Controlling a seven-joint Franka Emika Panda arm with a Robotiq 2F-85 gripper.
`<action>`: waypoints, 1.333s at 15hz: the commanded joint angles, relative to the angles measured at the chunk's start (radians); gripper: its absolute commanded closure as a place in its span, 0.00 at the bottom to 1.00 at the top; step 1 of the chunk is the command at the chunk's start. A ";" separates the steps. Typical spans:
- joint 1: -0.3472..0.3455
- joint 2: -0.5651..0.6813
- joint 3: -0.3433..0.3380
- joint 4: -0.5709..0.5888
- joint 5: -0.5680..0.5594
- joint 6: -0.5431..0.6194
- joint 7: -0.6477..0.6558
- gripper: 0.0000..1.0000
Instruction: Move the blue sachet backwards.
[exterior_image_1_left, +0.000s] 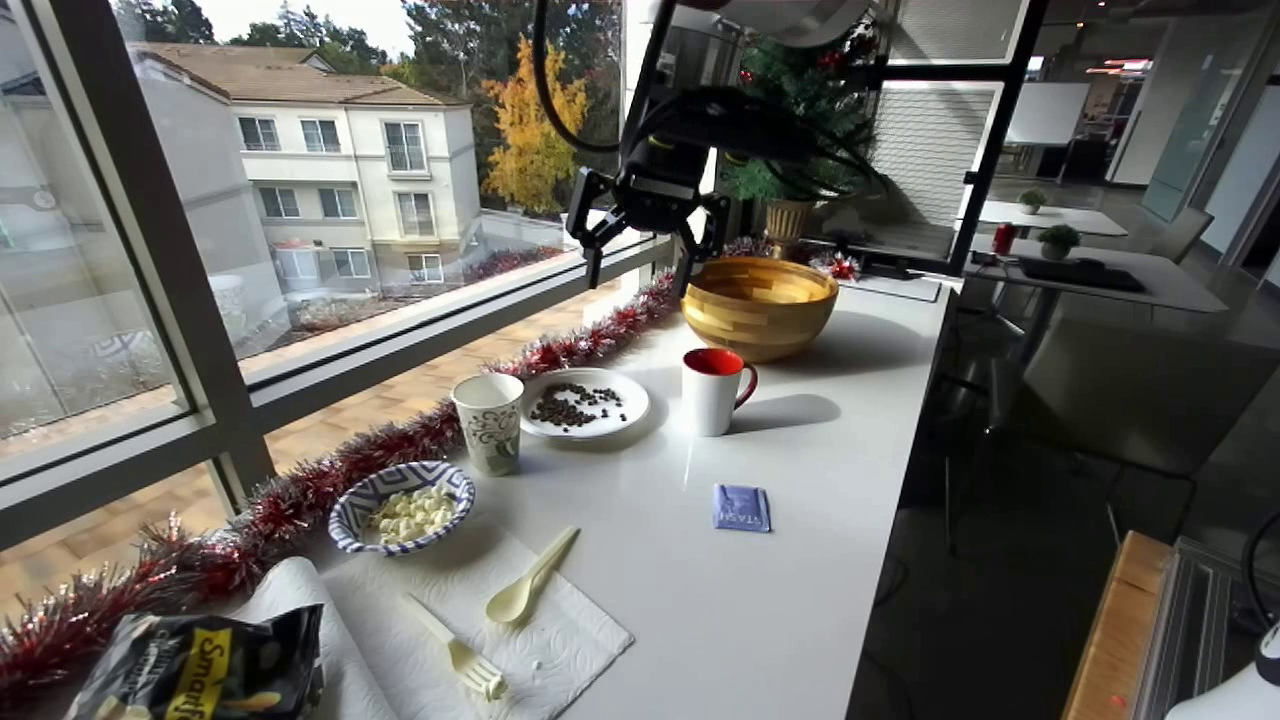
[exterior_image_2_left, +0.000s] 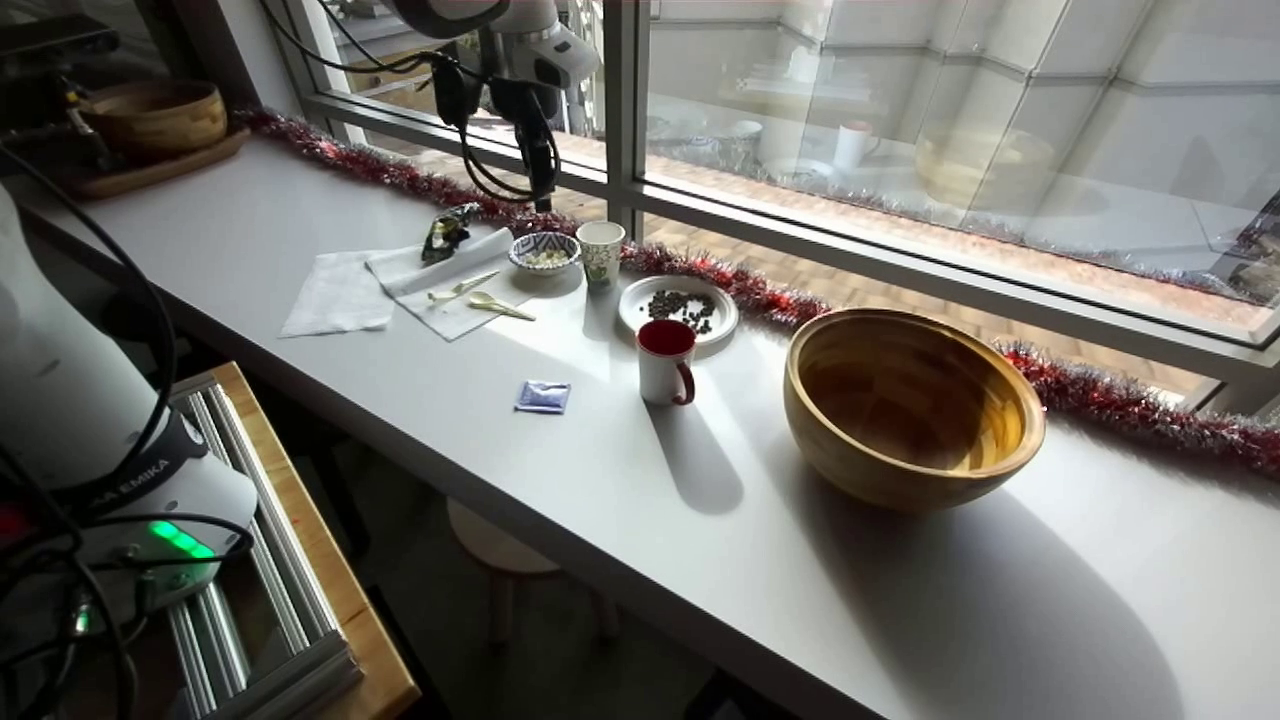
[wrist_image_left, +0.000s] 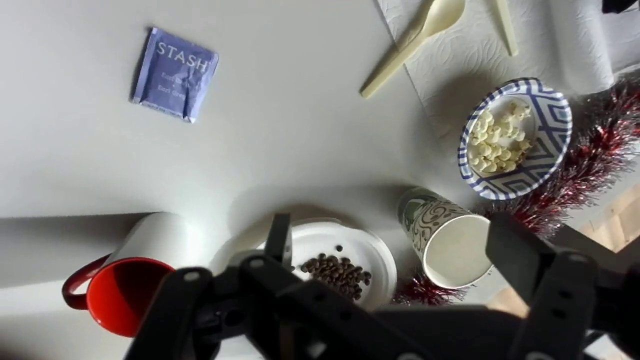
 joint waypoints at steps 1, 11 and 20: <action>-0.018 0.057 -0.037 -0.070 0.109 0.143 0.016 0.00; -0.036 0.173 -0.076 -0.104 0.152 0.194 -0.001 0.00; -0.049 0.278 -0.106 -0.076 0.141 0.207 0.020 0.00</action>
